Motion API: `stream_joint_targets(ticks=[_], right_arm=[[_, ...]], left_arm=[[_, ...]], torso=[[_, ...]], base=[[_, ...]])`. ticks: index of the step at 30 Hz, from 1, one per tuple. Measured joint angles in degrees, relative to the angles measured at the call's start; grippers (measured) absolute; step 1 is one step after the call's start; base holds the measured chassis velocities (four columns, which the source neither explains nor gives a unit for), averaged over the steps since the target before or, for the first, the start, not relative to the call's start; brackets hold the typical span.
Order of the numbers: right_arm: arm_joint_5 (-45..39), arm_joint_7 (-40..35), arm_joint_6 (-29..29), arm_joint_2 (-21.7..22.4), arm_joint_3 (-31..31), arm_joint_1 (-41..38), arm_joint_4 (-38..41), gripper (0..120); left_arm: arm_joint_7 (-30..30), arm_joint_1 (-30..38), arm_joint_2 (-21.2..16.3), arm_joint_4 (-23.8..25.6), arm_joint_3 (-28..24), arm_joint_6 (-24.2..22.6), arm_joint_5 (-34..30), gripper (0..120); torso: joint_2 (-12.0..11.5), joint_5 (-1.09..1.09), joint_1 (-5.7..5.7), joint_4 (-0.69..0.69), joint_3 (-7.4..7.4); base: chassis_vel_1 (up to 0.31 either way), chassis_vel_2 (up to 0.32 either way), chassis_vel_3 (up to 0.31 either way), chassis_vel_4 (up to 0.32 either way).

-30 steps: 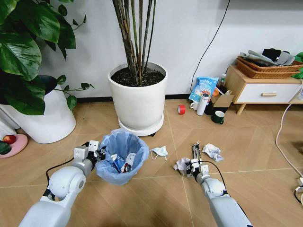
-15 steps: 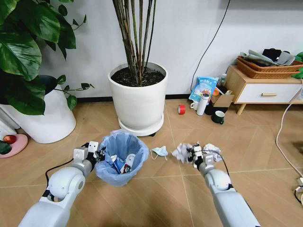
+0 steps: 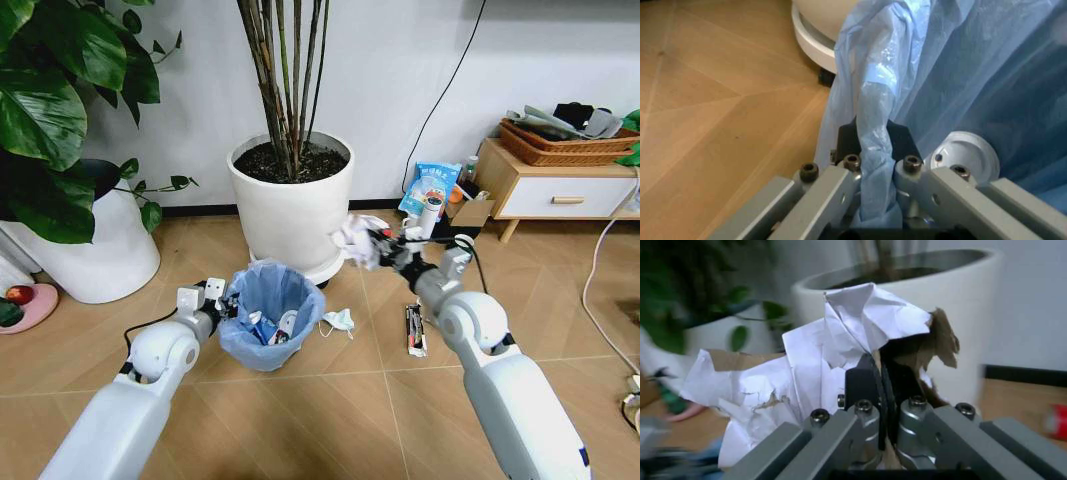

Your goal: Pick up the trash bin and place the garbage on the floor into it.

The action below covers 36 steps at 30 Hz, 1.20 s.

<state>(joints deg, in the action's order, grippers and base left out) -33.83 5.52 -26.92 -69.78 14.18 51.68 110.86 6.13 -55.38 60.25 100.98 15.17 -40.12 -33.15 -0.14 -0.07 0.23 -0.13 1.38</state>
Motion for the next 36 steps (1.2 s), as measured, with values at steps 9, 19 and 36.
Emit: stream_joint_targets(ticks=[9,19,36], right_arm=[[-0.4,-1.1,-0.7,-1.8,-11.2,-3.9,-1.1,0],[1.4,-2.5,0.6,-2.4,-15.9,-2.5,-3.6,13],[1.5,-4.7,1.3,-2.4,-11.8,-2.7,-4.6,78]], left_arm=[[1.3,3.0,-0.3,-1.1,-2.2,-0.9,-3.1,0],[2.1,2.7,0.3,-1.0,-1.0,-1.0,-3.2,0],[2.2,1.2,-0.5,-0.8,2.0,-1.0,-3.1,0]], torso=[[0.0,0.01,0.00,0.01,0.00],[0.0,0.01,0.00,0.00,-0.01],[0.0,0.01,0.00,0.00,-0.01]], base=[[0.000,0.000,0.000,0.000],[0.000,0.000,0.000,0.000],[0.000,0.000,0.000,0.000]])
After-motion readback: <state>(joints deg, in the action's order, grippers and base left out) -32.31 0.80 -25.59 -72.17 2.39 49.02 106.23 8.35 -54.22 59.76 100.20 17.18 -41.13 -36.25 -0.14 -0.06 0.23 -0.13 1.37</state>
